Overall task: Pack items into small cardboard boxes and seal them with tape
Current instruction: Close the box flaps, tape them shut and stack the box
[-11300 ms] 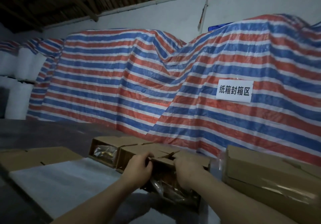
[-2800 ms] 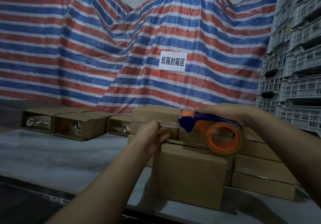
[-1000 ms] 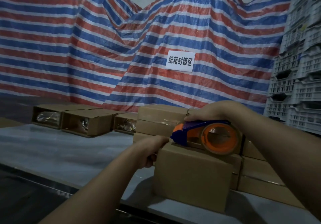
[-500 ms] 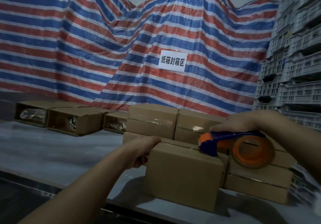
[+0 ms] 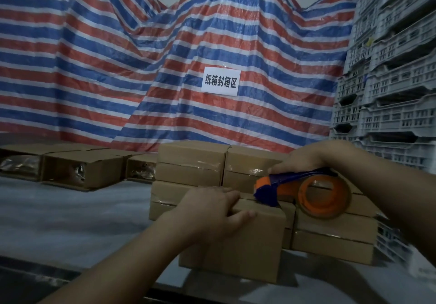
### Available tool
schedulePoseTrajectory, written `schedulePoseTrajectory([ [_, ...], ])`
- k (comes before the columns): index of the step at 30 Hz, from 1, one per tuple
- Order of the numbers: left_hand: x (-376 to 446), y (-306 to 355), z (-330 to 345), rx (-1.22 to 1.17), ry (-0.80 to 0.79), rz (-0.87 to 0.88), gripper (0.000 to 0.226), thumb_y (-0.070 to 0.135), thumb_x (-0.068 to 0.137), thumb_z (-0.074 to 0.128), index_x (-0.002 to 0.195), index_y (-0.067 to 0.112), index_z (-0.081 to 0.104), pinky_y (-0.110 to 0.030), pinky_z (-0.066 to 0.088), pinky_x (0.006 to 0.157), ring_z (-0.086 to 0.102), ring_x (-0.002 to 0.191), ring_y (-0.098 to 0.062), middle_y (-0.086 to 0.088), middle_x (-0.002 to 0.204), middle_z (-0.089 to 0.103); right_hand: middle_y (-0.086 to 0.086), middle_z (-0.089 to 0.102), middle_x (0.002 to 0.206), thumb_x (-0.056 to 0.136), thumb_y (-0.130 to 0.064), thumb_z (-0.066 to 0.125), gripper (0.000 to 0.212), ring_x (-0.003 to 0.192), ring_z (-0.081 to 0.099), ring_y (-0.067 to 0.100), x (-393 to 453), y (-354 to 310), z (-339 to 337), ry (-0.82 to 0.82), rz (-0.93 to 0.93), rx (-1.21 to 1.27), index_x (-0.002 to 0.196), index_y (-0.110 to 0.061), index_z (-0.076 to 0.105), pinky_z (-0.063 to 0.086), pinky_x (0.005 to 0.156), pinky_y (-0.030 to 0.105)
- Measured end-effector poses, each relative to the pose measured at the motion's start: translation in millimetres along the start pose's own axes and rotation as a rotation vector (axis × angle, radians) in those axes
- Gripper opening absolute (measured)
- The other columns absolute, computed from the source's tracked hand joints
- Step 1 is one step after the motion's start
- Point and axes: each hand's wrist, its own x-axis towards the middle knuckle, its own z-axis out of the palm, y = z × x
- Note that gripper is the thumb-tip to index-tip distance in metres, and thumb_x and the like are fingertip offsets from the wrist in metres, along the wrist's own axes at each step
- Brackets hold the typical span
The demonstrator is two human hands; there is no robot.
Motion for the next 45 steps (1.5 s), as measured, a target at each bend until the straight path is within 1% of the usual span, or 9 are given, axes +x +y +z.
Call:
schedulePoseTrajectory([
  [7,-0.1,-4.7,0.1,-0.020,-0.008,0.040,0.075,0.080,0.087,0.020,0.138,0.032,0.046,-0.033,0.044,0.092,0.052,0.119,-0.012,0.011,0.136,0.054,0.000,0.061,0.123,0.081,-0.087,0.037,0.075,0.110,0.058,0.018,-21.6,49.8,4.5,0.027,0.046,0.009,0.119,-0.026,0.058,0.038,0.109,0.037],
  [14,8.3,7.4,-11.7,-0.029,-0.104,-0.002,0.064,0.086,0.079,0.032,0.104,0.032,0.056,-0.028,0.050,0.075,0.054,0.085,-0.006,0.010,0.097,0.059,-0.002,0.061,0.120,0.083,-0.088,0.036,0.065,0.111,0.057,0.018,-17.6,58.4,43.5,0.066,-0.026,0.102,0.103,-0.033,0.064,0.038,0.110,0.041],
  [19,35.6,38.5,-14.7,-0.082,-0.127,0.064,0.077,0.082,0.079,0.044,0.134,0.027,0.045,-0.034,0.047,0.093,0.054,0.112,-0.014,0.003,0.130,0.055,-0.002,0.061,0.116,0.075,-0.094,0.026,0.083,0.107,0.057,0.016,-16.8,62.3,48.6,0.019,-0.023,0.046,0.123,-0.037,0.062,0.040,0.097,0.038],
  [21,43.3,52.0,-11.1,-0.096,-0.169,0.096,0.080,0.079,0.081,0.046,0.141,0.026,0.040,-0.035,0.043,0.097,0.049,0.123,-0.017,0.001,0.141,0.048,-0.004,0.062,0.104,0.081,-0.091,0.029,0.072,0.101,0.059,0.015,-17.3,63.6,50.4,0.048,-0.020,0.067,0.106,-0.036,0.068,0.040,0.090,0.037],
  [26,44.9,61.3,1.7,-0.112,-0.192,0.094,0.059,0.073,0.088,0.043,0.129,0.032,0.048,-0.033,0.047,0.083,0.054,0.101,-0.011,0.007,0.119,0.057,-0.008,0.059,0.095,0.087,-0.085,0.028,0.065,0.094,0.057,0.011,-16.3,66.4,55.9,0.056,-0.041,0.103,0.098,-0.035,0.068,0.036,0.092,0.035],
  [31,40.8,60.4,-0.6,-0.082,-0.178,0.109,0.070,0.073,0.089,0.039,0.141,0.026,0.043,-0.035,0.044,0.093,0.050,0.120,-0.015,0.002,0.140,0.050,-0.016,0.065,0.073,0.084,-0.083,0.035,0.057,0.067,0.059,0.002,-35.6,89.2,42.0,0.046,-0.140,0.292,0.079,-0.038,0.070,0.042,0.075,0.026],
  [35,39.0,60.1,-0.1,-0.064,-0.164,0.135,0.075,0.072,0.091,0.037,0.149,0.024,0.034,-0.035,0.039,0.101,0.043,0.132,-0.016,0.000,0.151,0.040,-0.007,0.066,0.078,0.077,-0.090,0.032,0.069,0.069,0.061,0.009,-43.1,84.2,31.9,0.039,-0.017,0.019,0.080,-0.030,0.067,0.041,0.071,0.028],
  [42,38.1,60.1,-1.5,-0.128,-0.177,0.129,0.069,0.072,0.090,0.041,0.145,0.030,0.036,-0.034,0.043,0.095,0.050,0.121,-0.013,0.006,0.140,0.050,-0.001,0.061,0.091,0.089,-0.074,0.046,0.040,0.079,0.060,0.015,-47.7,18.0,23.8,0.162,-0.052,-0.296,0.088,-0.034,0.051,0.044,0.067,0.030],
  [45,37.9,59.2,-2.5,-0.124,-0.181,0.127,0.066,0.072,0.090,0.040,0.141,0.029,0.041,-0.034,0.044,0.095,0.051,0.118,-0.014,0.005,0.137,0.051,-0.001,0.061,0.096,0.093,-0.061,0.047,0.037,0.078,0.056,0.018,-48.6,3.5,37.1,0.154,0.002,-0.803,0.096,-0.026,0.058,0.040,0.060,0.032],
])
